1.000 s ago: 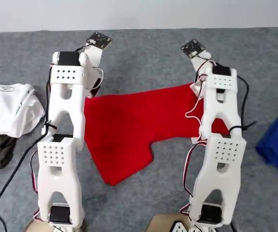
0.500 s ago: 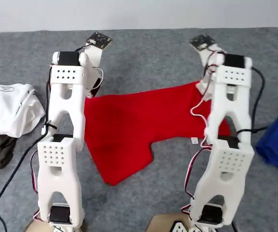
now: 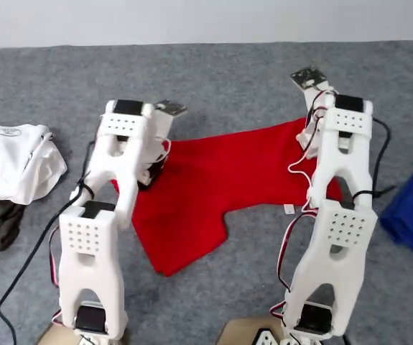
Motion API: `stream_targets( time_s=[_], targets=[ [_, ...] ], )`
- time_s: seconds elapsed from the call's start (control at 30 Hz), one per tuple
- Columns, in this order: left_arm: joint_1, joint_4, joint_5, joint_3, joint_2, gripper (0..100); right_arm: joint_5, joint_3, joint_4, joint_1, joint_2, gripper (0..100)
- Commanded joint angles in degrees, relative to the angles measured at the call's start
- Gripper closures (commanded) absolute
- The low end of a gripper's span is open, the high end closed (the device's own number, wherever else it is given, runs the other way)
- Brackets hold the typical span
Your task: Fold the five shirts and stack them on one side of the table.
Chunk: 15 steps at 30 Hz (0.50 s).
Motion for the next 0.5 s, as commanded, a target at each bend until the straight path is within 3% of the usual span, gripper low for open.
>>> stream_targets(
  time_s=[0.0,0.27,0.47],
  targets=[
    [-2.9,-1.49,-2.02,0.13,0.53,99,-0.18,-3.34,-3.82,0.66,-0.04,98.7],
    [-3.52,-3.16,-3.16,-7.34,3.96,99,-0.18,-3.43,-6.2,0.31,0.04,98.7],
    [-2.73,1.67,-3.34,-20.0,6.24,99,-0.18,-3.43,-8.22,0.31,0.04,98.7]
  ],
)
